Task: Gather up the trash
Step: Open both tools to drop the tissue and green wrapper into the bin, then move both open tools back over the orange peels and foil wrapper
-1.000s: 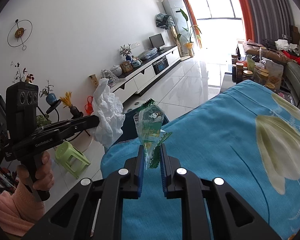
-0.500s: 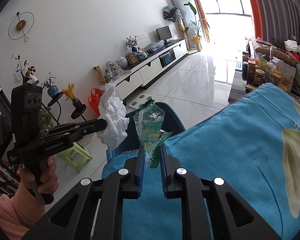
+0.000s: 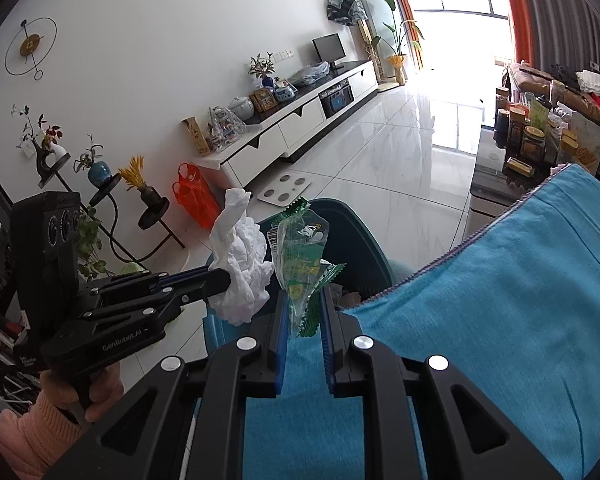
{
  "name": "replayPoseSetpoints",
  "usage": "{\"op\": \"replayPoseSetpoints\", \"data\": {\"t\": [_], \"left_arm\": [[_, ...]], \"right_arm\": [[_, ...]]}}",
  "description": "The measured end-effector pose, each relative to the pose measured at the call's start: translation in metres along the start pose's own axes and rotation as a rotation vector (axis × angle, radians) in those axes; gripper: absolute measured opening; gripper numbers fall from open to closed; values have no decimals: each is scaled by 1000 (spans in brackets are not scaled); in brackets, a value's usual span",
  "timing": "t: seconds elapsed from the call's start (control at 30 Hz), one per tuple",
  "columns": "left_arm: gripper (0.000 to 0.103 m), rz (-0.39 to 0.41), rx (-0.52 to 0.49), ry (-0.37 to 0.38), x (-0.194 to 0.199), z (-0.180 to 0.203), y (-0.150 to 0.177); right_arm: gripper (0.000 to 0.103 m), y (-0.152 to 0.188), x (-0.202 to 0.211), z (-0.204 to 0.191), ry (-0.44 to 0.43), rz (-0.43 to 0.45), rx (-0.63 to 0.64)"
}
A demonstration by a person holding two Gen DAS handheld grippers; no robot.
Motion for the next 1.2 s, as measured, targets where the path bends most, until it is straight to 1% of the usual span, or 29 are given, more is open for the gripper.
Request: {"op": "replayPoseSetpoints", "data": {"t": [0.33,0.43,0.5,0.57,0.6,0.77,0.9,0.93,1.0,1.07,1.1,1.2], "left_arm": [[11,-49,19,-18,-28,-5,0],[12,-74,34,-16,-38,-8,1],[13,-84,39,-16,-43,-9,4],[14,-94,48,-17,-49,-11,5],[17,-97,53,-19,-51,-11,6],[19,-103,85,-17,-57,-16,9],[20,-88,94,-18,-52,-17,8],[22,-80,93,-18,-49,-16,8],[28,-61,90,-14,-42,-14,7],[29,-33,79,-13,-31,-10,7],[32,-19,75,-4,-25,-8,7],[37,28,50,30,-5,5,8]], "right_arm": [[15,-9,-31,8,16,-45,-44],[20,-11,-37,12,20,-54,-69],[20,-12,-42,13,17,-59,-86],[26,-13,-46,15,18,-63,-100],[27,-13,-47,15,18,-65,-105],[27,-12,-50,14,20,-69,-105],[27,-11,-44,14,14,-58,-94],[27,-10,-41,15,8,-54,-93],[27,-10,-32,14,3,-38,-83],[27,-7,-20,11,-5,-15,-75],[27,-5,-14,9,-12,-2,-74],[29,2,9,4,-22,31,-58]]}}
Point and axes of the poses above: each gripper's, at about its wrist camera, not at the fingertips, and x roughly against the way its jaws point, z to its right, y to its underside, the point moved 2 cm from there along -x, roughly the way its jaws point, and after that the axes turned 10 degrees about -y, right-handed, at the moved point
